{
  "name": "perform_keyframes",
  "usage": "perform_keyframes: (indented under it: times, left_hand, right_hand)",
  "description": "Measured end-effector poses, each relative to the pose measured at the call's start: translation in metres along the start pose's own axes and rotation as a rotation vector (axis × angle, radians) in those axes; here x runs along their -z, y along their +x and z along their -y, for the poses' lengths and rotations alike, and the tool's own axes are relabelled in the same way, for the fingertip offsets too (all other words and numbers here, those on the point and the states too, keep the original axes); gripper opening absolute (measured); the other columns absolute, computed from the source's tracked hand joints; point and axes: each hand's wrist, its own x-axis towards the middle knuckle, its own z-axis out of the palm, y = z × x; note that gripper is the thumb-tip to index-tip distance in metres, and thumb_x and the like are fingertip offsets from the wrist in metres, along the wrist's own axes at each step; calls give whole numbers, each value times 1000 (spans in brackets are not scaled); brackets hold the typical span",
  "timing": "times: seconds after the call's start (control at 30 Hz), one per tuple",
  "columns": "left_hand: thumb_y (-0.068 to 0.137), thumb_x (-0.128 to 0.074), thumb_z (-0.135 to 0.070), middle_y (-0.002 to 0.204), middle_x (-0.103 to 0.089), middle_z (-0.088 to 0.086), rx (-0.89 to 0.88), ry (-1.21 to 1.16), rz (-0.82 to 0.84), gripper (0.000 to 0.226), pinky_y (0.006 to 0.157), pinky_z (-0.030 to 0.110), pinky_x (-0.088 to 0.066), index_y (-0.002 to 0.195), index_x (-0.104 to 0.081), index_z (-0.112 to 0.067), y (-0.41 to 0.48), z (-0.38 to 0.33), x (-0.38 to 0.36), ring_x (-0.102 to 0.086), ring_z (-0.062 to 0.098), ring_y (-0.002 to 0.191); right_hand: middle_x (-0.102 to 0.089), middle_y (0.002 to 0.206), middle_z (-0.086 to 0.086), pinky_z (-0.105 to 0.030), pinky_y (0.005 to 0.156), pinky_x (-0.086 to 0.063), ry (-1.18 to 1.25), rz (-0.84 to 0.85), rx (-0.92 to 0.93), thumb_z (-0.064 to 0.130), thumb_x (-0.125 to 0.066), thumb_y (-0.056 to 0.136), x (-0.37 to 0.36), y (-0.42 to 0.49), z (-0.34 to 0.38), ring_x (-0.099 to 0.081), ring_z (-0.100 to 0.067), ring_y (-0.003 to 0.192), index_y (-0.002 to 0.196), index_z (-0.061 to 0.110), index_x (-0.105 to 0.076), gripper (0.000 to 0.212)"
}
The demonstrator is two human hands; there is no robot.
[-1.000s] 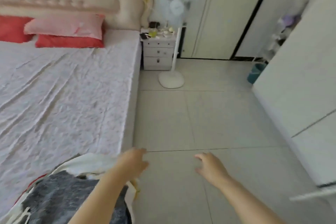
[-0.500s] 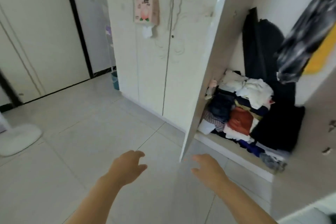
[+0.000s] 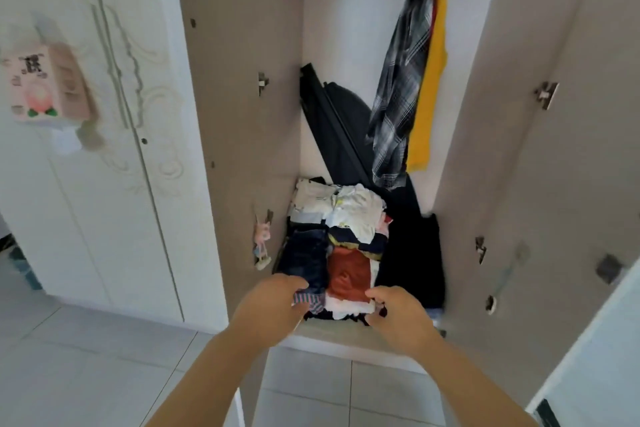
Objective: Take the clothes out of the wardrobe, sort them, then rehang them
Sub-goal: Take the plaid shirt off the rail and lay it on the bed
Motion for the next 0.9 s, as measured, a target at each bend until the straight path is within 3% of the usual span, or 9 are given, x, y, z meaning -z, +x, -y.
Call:
perform_keyframes:
  times: [0.13, 0.23, 0.37, 0.47, 0.67, 0.9]
  left_hand:
    - [94, -50, -31, 136, -49, -3, -149, -10, -53, 41, 100, 21, -35, 134, -47, -22, 100, -16, 25, -46, 12, 123]
    - [93, -51, -32, 137, -48, -2, -230, -49, -97, 40, 102, 23, -35, 132, -49, -22, 168, -30, 47, -45, 13, 123]
    - [93, -52, -26, 135, -49, -3, -307, -126, -176, 38, 98, 16, -28, 130, -51, -22, 250, -53, 73, -43, 12, 124]
    - [93, -53, -25, 131, -52, -2, -334, -161, -259, 36, 94, 15, -31, 128, -52, -21, 306, -69, 92, -47, 12, 119]
    - [92, -53, -29, 133, -50, -3, -335, -149, -446, 39, 101, 24, -35, 131, -50, -25, 413, -93, 123, -47, 13, 121]
    - [92, -54, -24, 129, -54, -1, -387, -176, -669, 38, 95, 16, -30, 130, -52, -21, 523, -125, 168, -49, 13, 117]
  right_hand:
    - [-54, 122, -4, -22, 98, -38, 64, -142, 1, 20, -60, 88, 45, 75, -1, -51, -17, 112, 129, 19, -51, 42]
    - [-50, 127, -1, -18, 99, -34, 75, -197, -1, 20, -59, 89, 81, 124, 0, -49, -15, 118, 133, 19, -47, 45]
    - [-51, 125, 0, -16, 97, -32, 87, -333, 9, 21, -60, 88, 128, 185, -5, -48, -14, 118, 133, 21, -47, 47]
    - [-50, 128, 0, -13, 95, -30, 60, -423, 45, 21, -59, 89, 165, 230, -8, -46, -12, 118, 134, 21, -46, 47]
    - [-48, 131, 1, -15, 94, -29, 63, -580, 169, 22, -58, 90, 235, 330, -19, -45, -12, 119, 133, 25, -47, 45]
    - [-49, 130, 3, -16, 100, -29, 57, -759, 342, 19, -57, 90, 317, 439, -24, -45, -10, 119, 132, 23, -48, 44]
